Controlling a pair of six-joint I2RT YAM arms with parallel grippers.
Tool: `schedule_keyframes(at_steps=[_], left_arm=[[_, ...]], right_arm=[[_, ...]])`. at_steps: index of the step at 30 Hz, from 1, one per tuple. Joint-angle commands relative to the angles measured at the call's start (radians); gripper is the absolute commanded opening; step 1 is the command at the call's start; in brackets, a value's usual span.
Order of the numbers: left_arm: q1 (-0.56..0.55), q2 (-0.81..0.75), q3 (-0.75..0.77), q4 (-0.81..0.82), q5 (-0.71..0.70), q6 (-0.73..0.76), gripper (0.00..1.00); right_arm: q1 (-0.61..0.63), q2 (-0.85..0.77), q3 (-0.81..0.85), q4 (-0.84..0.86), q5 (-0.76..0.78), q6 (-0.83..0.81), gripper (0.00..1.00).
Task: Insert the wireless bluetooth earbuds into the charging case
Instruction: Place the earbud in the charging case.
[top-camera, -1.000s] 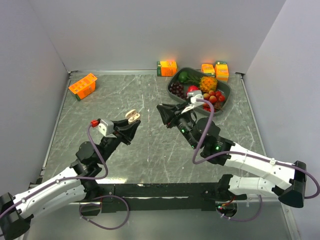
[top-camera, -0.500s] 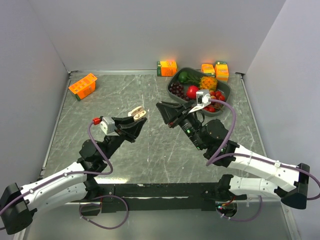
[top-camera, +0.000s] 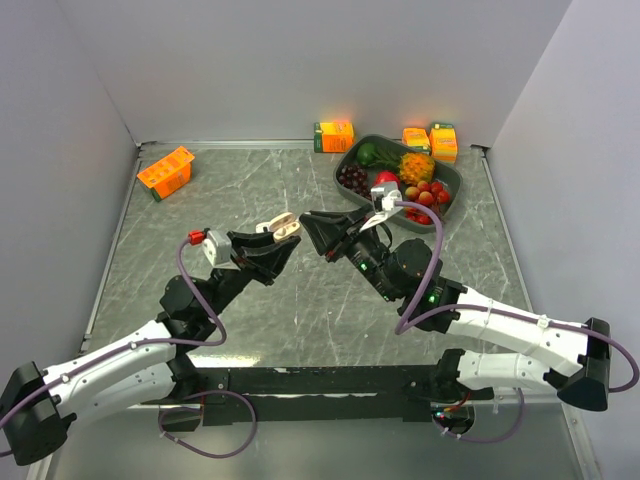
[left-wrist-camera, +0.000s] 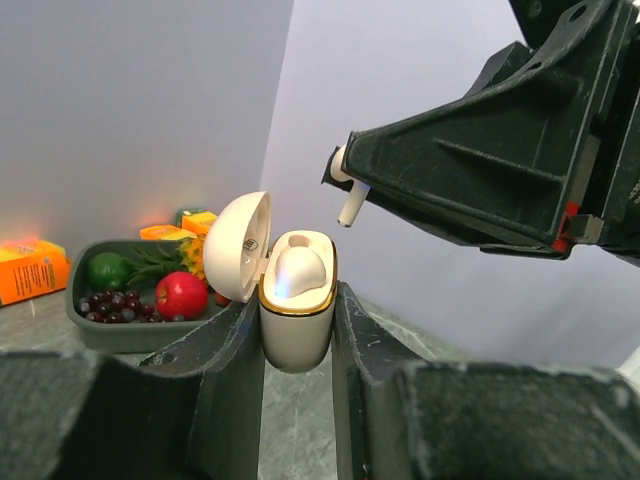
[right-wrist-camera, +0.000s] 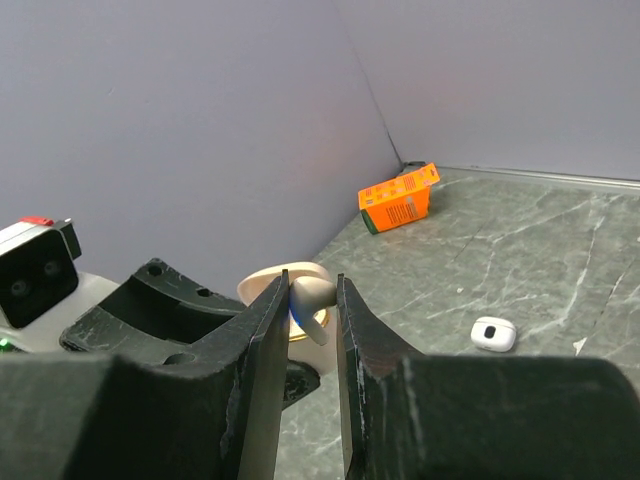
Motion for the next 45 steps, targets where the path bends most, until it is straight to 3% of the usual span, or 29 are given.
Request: schedule_keyframes(at_steps=[1, 39, 42, 43, 45], left_arm=[[-0.002, 0.010, 0.052, 0.020, 0.043, -0.026, 0.01], [-0.004, -0.018, 0.038, -0.018, 0.052, -0.027, 0.01], [-0.004, -0.018, 0.040, -0.018, 0.051, -0.024, 0.01], [-0.004, -0.018, 0.040, -0.018, 0.051, -0.026, 0.01], [-0.004, -0.016, 0.040, -0.017, 0.052, -0.024, 0.01]], right_arm=[[0.016, 0.002, 0.053, 0.036, -0.014, -0.037, 0.00], [0.028, 0.054, 0.096, -0.077, -0.036, -0.091, 0.00], [0.027, 0.057, 0.117, -0.095, -0.060, -0.092, 0.15], [0.027, 0.056, 0.123, -0.108, -0.066, -0.094, 0.24], [0.030, 0.057, 0.137, -0.117, -0.071, -0.092, 0.30]])
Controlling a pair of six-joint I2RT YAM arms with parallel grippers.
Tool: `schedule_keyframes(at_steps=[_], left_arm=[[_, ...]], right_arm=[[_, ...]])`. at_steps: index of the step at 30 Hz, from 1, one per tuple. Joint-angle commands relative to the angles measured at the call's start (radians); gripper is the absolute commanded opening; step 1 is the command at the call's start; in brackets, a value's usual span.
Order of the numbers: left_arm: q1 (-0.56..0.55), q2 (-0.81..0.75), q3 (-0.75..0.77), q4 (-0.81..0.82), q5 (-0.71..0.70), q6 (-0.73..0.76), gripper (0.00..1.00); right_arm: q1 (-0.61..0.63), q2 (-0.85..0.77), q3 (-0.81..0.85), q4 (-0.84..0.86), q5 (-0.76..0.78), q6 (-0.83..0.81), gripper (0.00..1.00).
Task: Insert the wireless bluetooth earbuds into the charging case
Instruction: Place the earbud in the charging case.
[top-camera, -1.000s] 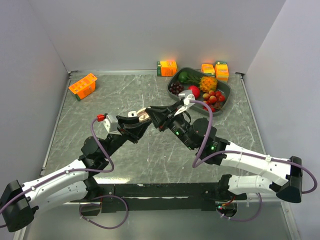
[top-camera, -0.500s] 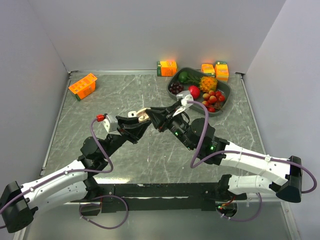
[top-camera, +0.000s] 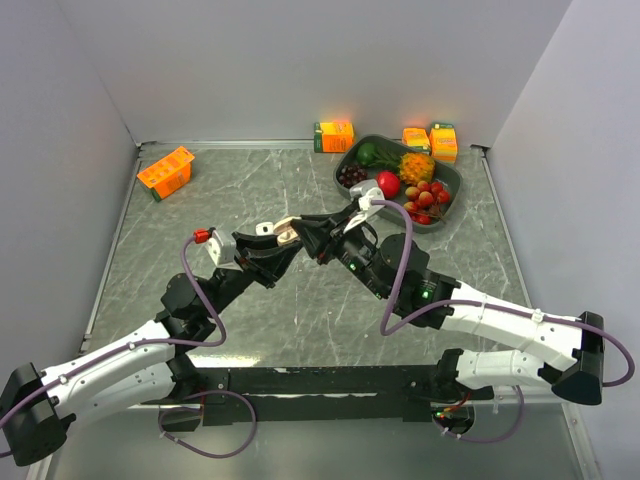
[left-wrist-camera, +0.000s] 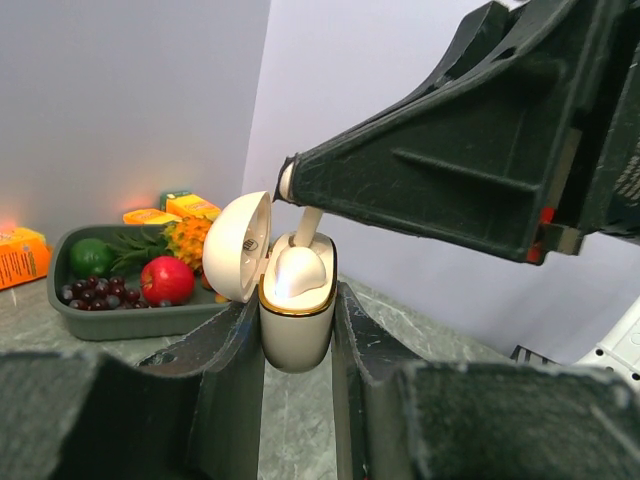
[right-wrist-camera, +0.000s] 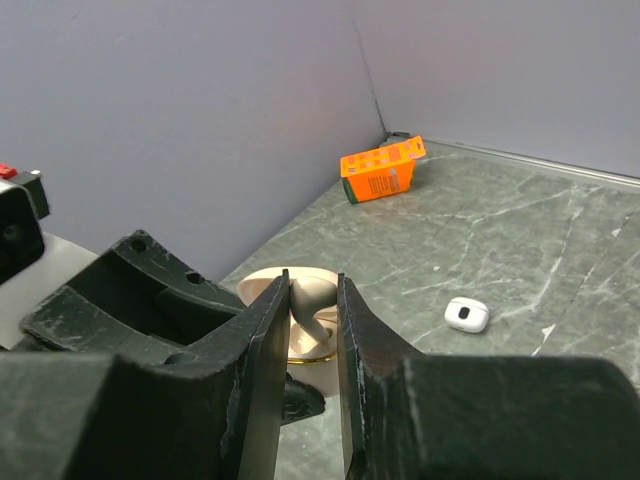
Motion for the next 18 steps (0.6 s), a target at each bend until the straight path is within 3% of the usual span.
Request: schedule_keyframes(at_steps=[1, 9, 18], left_arm=[[-0.004, -0.012, 0.025, 0.043, 0.007, -0.014, 0.01], [-0.004, -0.006, 0.023, 0.049, 0.005, -0.014, 0.01], [-0.004, -0.012, 0.022, 0.046, 0.005, -0.014, 0.01]], right_arm=[[0.010, 0.000, 0.074, -0.024, -0.053, -0.004, 0.35], [0.019, -0.005, 0.103, -0.052, -0.050, -0.013, 0.44], [0.019, -0.006, 0.101, -0.076, -0.014, -0.021, 0.43]])
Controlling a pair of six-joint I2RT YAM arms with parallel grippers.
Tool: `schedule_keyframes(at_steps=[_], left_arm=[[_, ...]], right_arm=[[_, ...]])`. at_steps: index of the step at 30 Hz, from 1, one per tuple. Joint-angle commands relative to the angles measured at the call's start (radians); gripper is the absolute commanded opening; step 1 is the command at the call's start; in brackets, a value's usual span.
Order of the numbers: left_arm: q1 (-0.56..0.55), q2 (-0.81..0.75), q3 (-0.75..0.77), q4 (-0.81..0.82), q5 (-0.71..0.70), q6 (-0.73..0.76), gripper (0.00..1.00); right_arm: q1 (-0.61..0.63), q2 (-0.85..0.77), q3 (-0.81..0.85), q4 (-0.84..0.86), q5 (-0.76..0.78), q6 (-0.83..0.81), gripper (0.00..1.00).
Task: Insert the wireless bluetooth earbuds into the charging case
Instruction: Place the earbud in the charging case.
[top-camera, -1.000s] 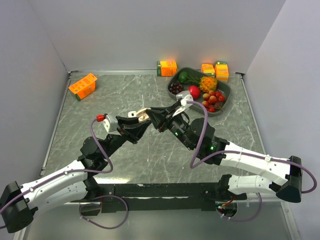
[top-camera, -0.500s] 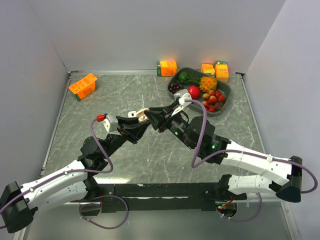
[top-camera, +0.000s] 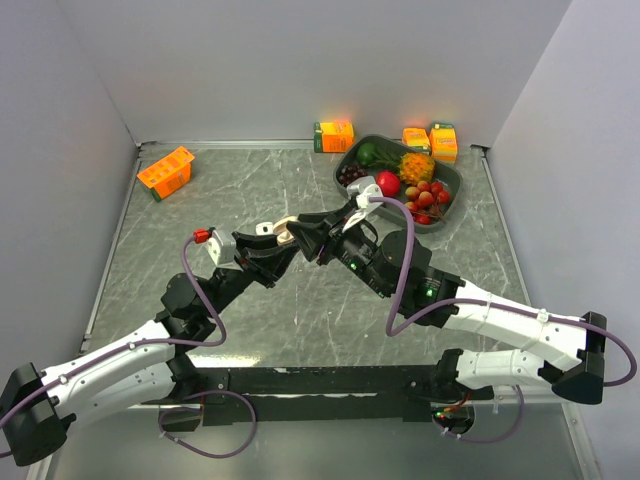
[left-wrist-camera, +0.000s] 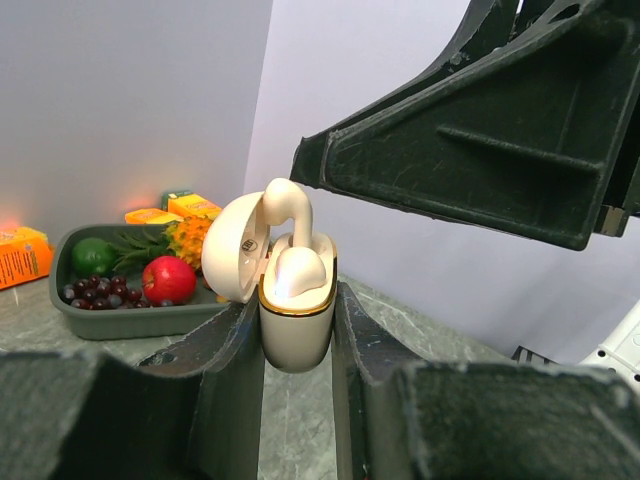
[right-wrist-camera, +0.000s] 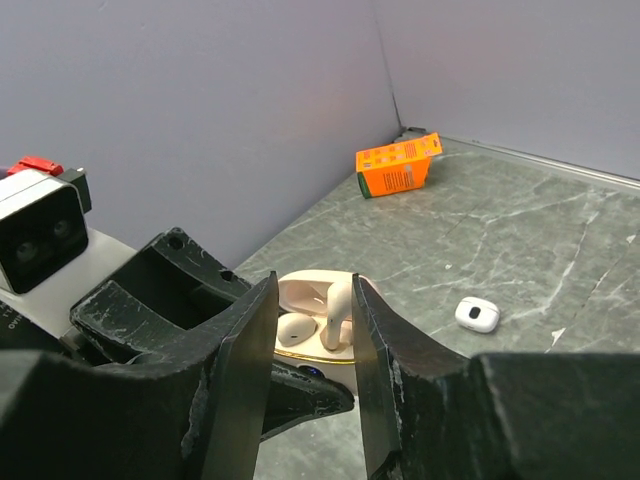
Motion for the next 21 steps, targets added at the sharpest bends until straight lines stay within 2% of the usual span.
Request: schedule_keyframes(at_steps=[1, 11, 16, 21], left_arm=[[-0.002, -0.014, 0.020, 0.048, 0.006, -0.014, 0.01], [-0.002, -0.017, 0.020, 0.048, 0.004, -0.012, 0.01], [-0.004, -0.021, 0.022, 0.042, 0.003, -0.009, 0.01], [-0.004, -0.026, 0.022, 0.036, 0.001, -0.004, 0.01]], right_arm=[[0.009, -0.006, 0.044, -0.009, 0.025, -0.011, 0.43], [0.009, 0.030, 0.094, -0.099, 0.040, -0.001, 0.41], [0.009, 0.055, 0.126, -0.137, 0.039, -0.002, 0.36], [0.009, 0.063, 0.138, -0.164, 0.046, -0.011, 0.25]])
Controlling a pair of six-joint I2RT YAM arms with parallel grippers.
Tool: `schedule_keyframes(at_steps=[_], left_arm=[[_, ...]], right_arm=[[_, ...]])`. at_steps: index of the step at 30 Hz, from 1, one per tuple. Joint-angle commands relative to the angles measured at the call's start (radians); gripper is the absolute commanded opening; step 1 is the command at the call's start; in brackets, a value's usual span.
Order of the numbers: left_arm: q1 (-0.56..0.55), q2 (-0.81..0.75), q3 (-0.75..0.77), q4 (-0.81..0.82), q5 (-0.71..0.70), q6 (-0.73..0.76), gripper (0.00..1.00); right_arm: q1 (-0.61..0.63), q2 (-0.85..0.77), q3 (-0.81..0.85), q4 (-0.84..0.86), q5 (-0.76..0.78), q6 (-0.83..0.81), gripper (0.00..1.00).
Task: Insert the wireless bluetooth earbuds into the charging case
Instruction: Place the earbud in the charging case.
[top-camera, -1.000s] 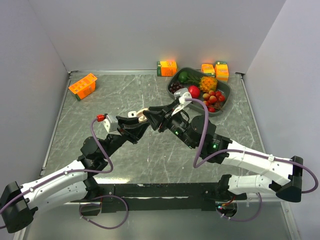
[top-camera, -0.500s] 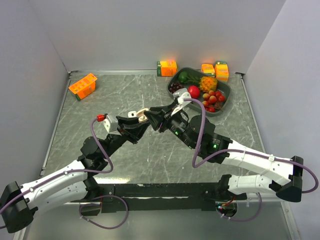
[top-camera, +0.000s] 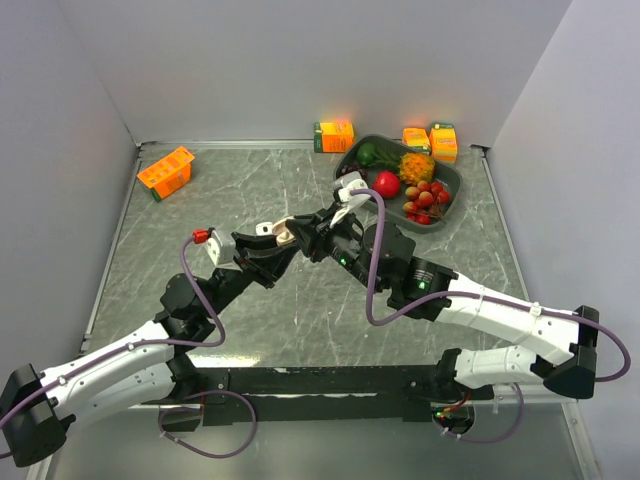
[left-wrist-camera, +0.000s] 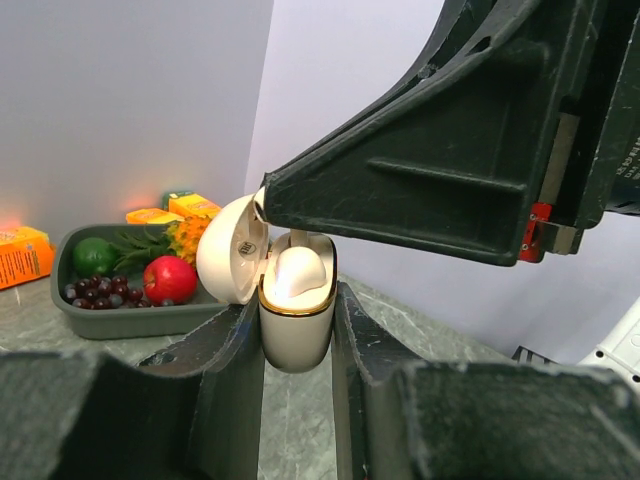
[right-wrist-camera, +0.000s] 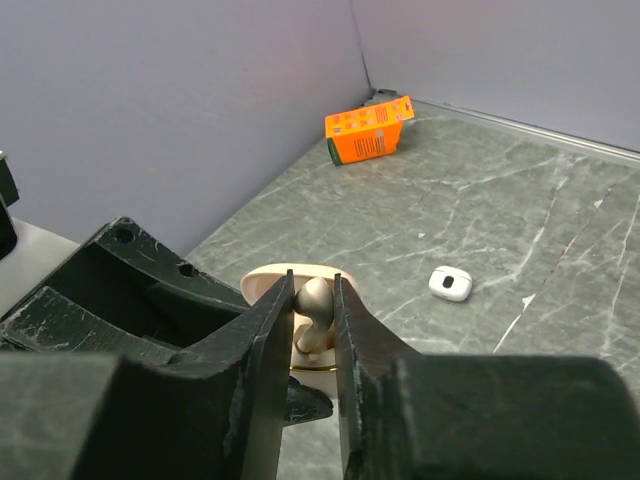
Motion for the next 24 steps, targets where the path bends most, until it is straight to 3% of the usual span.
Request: schedule_keyframes(at_steps=[1, 5, 11, 24], left_arm=[[-0.004, -0.021, 0.022, 0.039, 0.002, -0.005, 0.01], [-0.004, -0.023, 0.020, 0.039, 0.002, -0.004, 0.01], [-0.004, -0.024, 0.019, 0.034, -0.003, -0.002, 0.01], [-0.004, -0.013, 0.020, 0.019, -0.017, -0.002, 0.01]], right_arm=[[0.007, -0.003, 0.049, -0.026, 0.010, -0.011, 0.24], [0.009, -0.009, 0.049, -0.035, 0.021, -0.022, 0.18], [0.007, -0.020, 0.054, -0.052, 0.030, -0.037, 0.00], [0.009, -0.083, 0.029, -0.023, 0.053, -0.087, 0.00]])
